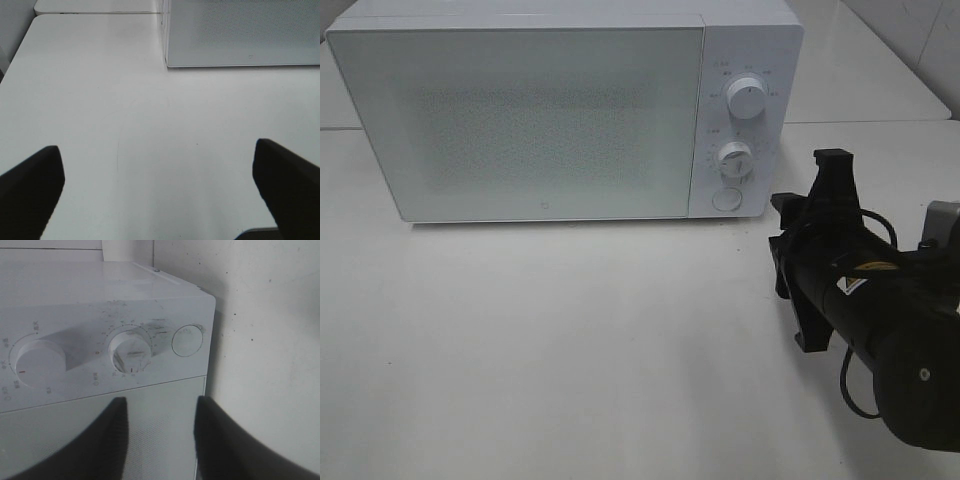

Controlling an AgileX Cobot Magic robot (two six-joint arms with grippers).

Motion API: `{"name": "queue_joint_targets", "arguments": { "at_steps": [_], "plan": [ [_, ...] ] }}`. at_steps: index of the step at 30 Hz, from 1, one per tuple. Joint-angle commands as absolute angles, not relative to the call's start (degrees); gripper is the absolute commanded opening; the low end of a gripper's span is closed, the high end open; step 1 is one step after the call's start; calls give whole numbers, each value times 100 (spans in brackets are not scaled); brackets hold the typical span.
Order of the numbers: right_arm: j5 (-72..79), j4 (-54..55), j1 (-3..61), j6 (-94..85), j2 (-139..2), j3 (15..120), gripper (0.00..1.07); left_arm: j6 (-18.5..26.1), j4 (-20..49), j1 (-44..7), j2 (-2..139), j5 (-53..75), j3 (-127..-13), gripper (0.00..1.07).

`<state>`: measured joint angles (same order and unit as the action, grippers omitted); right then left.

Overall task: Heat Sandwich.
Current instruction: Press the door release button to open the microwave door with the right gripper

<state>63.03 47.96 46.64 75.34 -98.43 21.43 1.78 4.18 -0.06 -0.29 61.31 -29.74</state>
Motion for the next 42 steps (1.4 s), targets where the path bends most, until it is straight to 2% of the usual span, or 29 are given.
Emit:
{"name": "queue_joint_targets", "arguments": {
  "at_steps": [1,2,3,4,14,23,34,42],
  "plan": [
    [6245,4767,4675,7655,-9832,2200,17,149,435,-34,-126,6131,-2962,98],
    [6188,4761,4675,7632,-9832,2200,4,149,435,-34,-126,6131,-2962,98],
    [6188,4761,4675,7632,-9832,2200,4,149,435,-34,-126,6131,-2962,98],
    [6131,4756,4675,7609,-9832,2200,0,149,435,-34,-126,6131,-2962,98],
    [5867,4761,4658,7534,-9832,2200,0,149,435,-34,-126,6131,-2962,98],
    [5764,4572,4297,7351,-9838,2240,0,149,435,-34,-126,6131,-2962,98],
    [5523,3856,3862,7735,-10456,2848,0,149,435,-34,-126,6131,-2962,98],
    [5455,3833,3862,7786,-10846,3168,0,149,435,-34,-126,6131,-2962,98]
  ]
}}
